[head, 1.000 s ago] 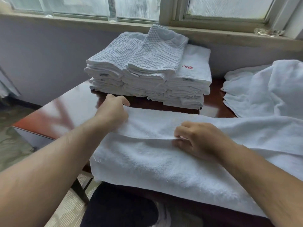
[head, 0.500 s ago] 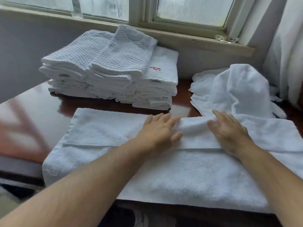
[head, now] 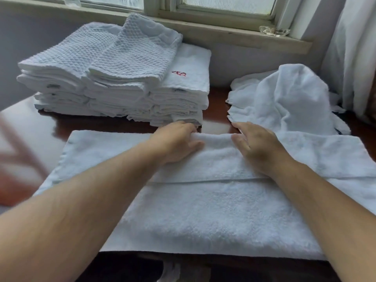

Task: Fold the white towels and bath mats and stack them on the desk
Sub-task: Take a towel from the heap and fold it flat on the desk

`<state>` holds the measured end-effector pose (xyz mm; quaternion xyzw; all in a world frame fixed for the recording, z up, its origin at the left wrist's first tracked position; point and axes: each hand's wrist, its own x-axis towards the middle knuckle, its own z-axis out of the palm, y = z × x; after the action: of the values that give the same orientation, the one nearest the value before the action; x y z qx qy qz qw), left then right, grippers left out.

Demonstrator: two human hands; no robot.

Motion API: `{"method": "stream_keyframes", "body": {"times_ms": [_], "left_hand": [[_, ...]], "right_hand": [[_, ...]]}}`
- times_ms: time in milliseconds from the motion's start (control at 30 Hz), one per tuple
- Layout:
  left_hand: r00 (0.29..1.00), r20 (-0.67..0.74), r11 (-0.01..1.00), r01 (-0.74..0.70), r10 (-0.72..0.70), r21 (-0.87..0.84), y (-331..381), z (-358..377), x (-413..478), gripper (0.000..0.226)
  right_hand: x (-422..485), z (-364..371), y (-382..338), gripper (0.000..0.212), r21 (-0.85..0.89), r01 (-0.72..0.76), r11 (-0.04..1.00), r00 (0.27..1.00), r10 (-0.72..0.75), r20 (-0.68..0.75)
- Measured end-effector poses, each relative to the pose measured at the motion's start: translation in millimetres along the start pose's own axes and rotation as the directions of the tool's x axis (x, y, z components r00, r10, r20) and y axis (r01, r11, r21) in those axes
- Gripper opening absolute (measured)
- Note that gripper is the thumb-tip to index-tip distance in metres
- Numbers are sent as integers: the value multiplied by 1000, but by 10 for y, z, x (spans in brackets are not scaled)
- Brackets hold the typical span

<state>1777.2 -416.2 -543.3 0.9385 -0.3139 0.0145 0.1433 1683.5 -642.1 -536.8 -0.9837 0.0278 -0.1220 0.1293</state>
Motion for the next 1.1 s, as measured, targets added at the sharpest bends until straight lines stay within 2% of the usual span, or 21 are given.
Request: {"method": "stream_keyframes", "body": {"times_ms": [100,233,333,433,500,567,667,767,833,967,1100], "left_hand": [[999,-36,999,-37,37,1,-92,-56,86,39],[989,-132,998,-58,63,40,-121,-60,111,40],[984,-169,997,-47,58,68,-113,66,56,37],[927,-356,991,-85,117,104,-71,102,-12,34],[900,-395,982,-149,183,117,18,109,-46,30],[946,-277,985,-171,170,21,118,137,-83,38],[995,-54,995,-91,88,-41,156,224,-130,53],[995,-72,998,-64,64,5,171,230,-203,52],[995,-97,998,-12,17,54,172,222,-261,55],[991,56,991,115,-119,69,122,218,-337,70],[995,53,994,81,-85,72,279,203,-315,70]], "right_hand": [[116,62,33,44,-40,-59,997,998,59,-1],[129,151,127,38,-65,-161,985,980,152,-129],[128,226,132,36,-114,-171,979,966,144,-216],[121,254,90,30,-116,-178,977,944,136,-301],[117,263,98,27,-114,-178,977,935,132,-328],[116,266,117,29,-98,-179,979,936,139,-324],[110,248,102,31,-75,-205,976,941,175,-289],[65,196,86,36,-120,-258,959,950,229,-212],[21,87,126,47,-135,-329,935,939,308,-151],[-122,-140,366,73,-237,-461,856,885,464,-45],[-276,-182,545,86,-223,-512,830,823,548,148]]}}
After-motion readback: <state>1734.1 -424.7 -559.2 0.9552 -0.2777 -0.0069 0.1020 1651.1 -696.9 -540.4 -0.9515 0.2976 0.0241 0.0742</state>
